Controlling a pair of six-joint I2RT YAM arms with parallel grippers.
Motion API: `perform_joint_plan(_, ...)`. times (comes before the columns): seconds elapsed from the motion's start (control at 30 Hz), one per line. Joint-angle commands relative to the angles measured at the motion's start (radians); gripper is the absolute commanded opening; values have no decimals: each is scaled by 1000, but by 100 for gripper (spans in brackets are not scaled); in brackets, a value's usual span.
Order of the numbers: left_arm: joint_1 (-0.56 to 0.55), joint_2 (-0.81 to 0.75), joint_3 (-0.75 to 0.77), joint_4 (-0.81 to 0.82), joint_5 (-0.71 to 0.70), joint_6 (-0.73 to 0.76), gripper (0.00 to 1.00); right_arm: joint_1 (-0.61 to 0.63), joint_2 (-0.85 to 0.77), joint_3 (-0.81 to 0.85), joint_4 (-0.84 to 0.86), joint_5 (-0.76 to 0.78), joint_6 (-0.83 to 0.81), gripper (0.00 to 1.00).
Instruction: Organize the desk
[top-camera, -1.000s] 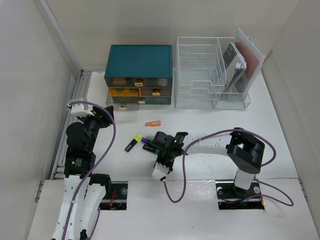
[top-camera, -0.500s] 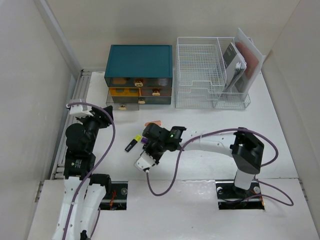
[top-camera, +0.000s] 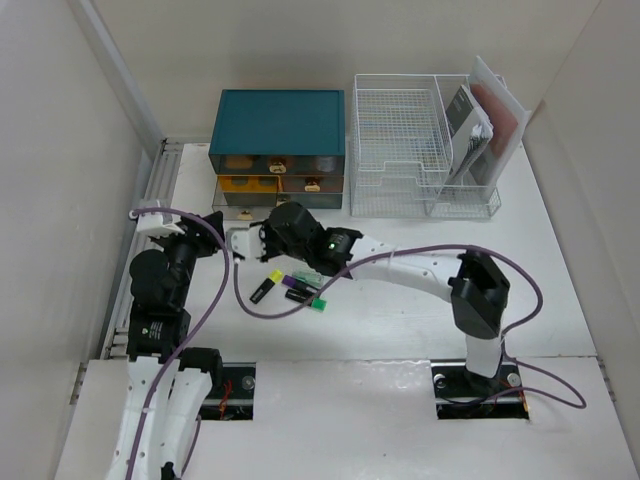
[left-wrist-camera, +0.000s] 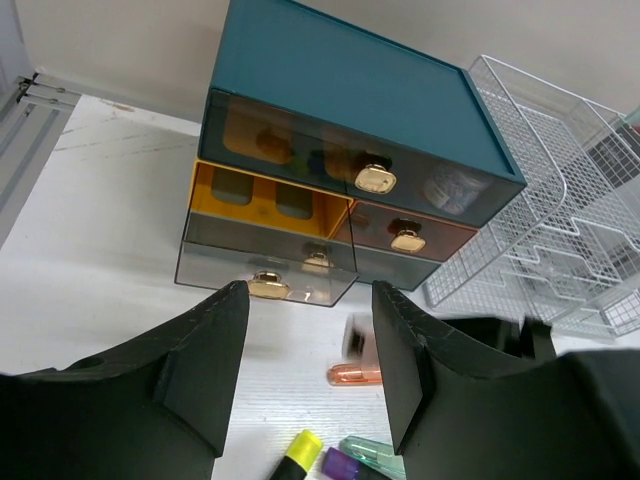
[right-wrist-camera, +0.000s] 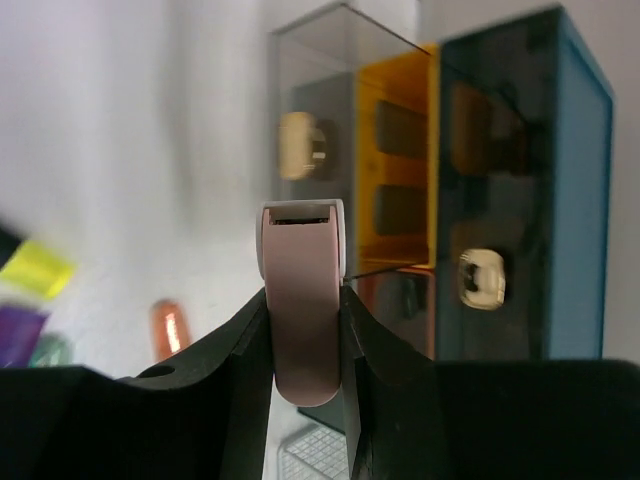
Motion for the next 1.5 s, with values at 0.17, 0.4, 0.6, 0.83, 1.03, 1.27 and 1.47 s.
perform_joint_plan(0.17, -1, -12, -3, 21, -21, 6, 49, -47, 160, 238, 159, 201, 135, 0)
perform_joint_plan(0.4, -1, -12, -3, 21, -21, 6, 49, -90, 274, 378, 168, 211, 164, 0)
perform_joint_plan(0.6, -1, -12, -3, 21, -30, 6, 49, -110, 335, 461, 168, 211, 164, 18)
perform_joint_plan(0.83, -1, -12, -3, 21, -30, 6, 49, -119, 346, 437, 168, 193, 164, 60)
perform_joint_plan(1.03, -1, -12, -3, 21, -30, 6, 49, -119, 319, 409, 168, 184, 184, 66)
perform_joint_plan(1.27, -1, -12, -3, 21, -50, -3, 49, -119, 178, 326, 168, 132, 216, 16)
perform_joint_plan(1.47, -1, -3, -3, 21, -50, -3, 49, -151, 91, 245, 55, -47, 230, 0)
